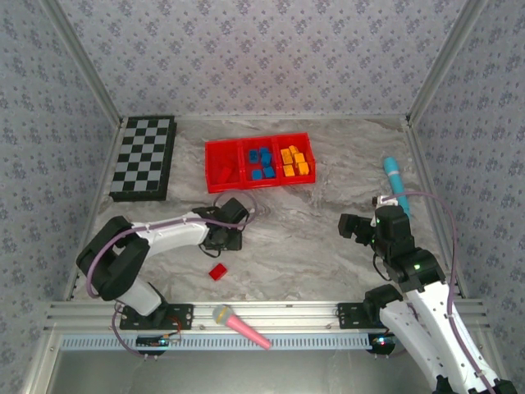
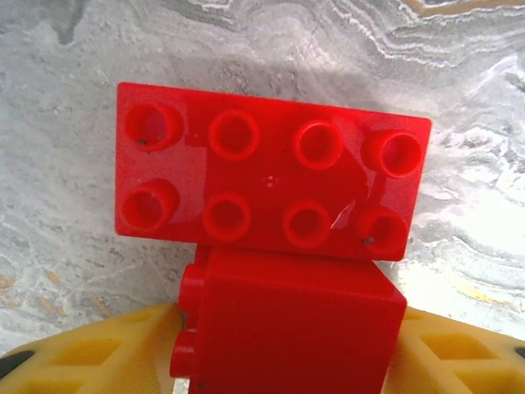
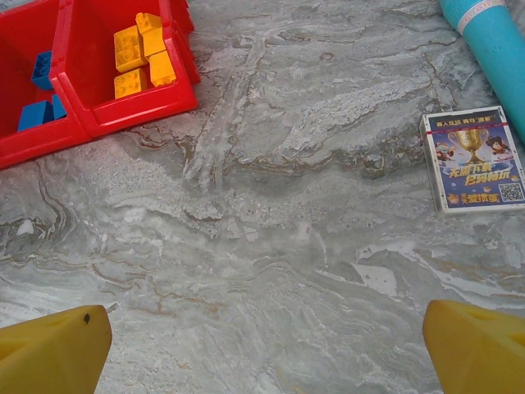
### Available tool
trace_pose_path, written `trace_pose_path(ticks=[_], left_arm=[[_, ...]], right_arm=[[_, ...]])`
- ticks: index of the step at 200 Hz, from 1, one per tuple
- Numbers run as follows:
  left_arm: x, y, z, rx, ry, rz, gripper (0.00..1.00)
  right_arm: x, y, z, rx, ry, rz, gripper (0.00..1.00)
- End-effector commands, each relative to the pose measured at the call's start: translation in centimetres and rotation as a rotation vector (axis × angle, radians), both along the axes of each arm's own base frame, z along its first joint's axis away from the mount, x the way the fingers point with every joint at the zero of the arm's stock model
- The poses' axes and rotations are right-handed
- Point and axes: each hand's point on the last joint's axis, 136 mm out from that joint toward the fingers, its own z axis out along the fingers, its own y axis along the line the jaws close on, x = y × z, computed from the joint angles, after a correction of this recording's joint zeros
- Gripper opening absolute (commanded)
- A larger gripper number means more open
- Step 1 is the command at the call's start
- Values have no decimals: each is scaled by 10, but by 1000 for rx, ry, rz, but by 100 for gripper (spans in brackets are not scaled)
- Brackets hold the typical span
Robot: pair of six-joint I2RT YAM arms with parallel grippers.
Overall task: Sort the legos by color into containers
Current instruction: Pick up the lego from the middle-left of the table.
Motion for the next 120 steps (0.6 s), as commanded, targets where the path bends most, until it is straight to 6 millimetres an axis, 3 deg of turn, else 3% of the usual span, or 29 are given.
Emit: trace_pose_path(ticks=[1, 45, 91, 120], left_arm=[[15, -1, 0, -14, -1, -7, 59], [30, -6, 8, -46, -17, -40, 57], [33, -8, -1, -51, 16, -46, 39], [33, -7, 15, -70, -17, -41, 30]], right_arm=[[0, -1, -1, 0, -5, -2, 99], [0, -1, -1, -3, -5, -1, 99], [0, -2, 0, -7, -4, -6, 100], [0, -3, 0, -10, -2, -9, 99]])
